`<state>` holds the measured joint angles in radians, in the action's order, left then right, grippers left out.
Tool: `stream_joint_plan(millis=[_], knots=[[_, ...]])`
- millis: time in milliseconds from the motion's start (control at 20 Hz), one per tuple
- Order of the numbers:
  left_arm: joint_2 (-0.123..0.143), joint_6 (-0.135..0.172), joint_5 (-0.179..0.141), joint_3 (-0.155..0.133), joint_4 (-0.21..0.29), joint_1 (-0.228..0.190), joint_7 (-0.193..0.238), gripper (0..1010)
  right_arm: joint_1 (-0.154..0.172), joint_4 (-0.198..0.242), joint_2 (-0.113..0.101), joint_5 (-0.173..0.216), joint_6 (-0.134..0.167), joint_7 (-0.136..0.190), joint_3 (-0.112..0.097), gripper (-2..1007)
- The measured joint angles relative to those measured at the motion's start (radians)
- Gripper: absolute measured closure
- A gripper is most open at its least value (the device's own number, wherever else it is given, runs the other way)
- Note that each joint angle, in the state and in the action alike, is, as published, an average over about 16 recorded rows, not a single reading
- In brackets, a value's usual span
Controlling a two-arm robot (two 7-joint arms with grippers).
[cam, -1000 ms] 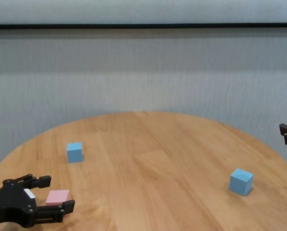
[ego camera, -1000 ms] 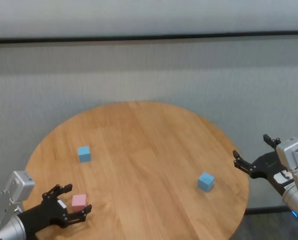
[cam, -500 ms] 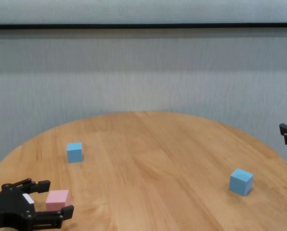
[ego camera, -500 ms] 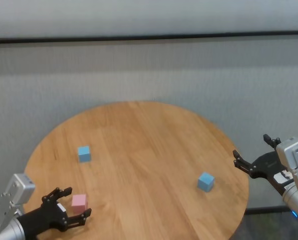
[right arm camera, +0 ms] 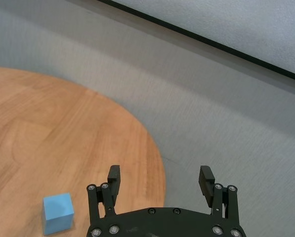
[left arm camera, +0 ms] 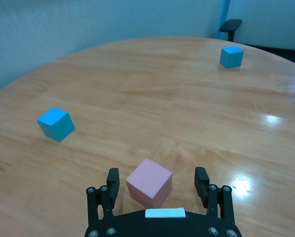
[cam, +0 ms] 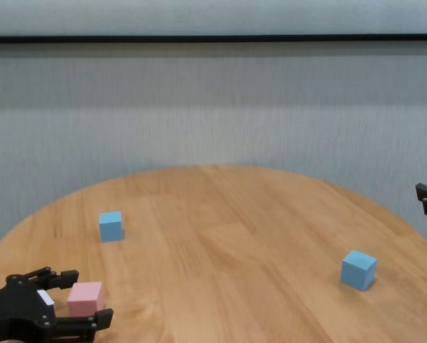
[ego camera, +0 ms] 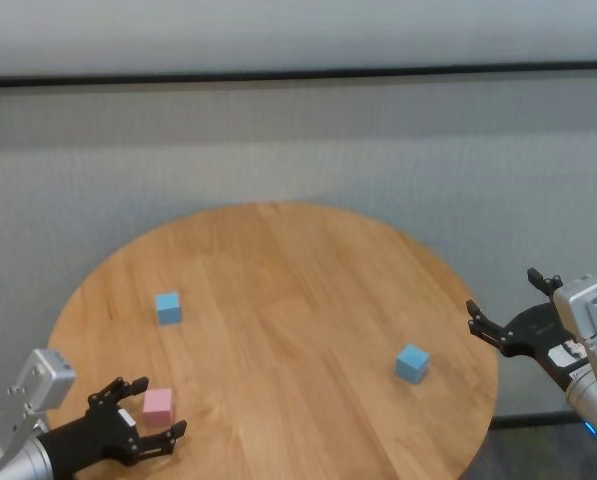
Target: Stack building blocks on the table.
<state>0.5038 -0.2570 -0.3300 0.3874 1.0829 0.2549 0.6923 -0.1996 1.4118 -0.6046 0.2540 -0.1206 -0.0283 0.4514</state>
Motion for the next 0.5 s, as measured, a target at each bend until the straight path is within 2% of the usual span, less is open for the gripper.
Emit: stream_joint_plan(millis=[250, 500], knots=[[0.001, 0.003, 0.004, 0.005, -0.001, 0.003, 0.002, 93, 0.0, 0.0, 0.0, 0.0, 0.0, 0.0, 0.0, 4], [0.002, 0.005, 0.006, 0.009, -0.002, 0.005, 0.002, 209, 0.0, 0.0, 0.0, 0.0, 0.0, 0.0, 0.0, 4]])
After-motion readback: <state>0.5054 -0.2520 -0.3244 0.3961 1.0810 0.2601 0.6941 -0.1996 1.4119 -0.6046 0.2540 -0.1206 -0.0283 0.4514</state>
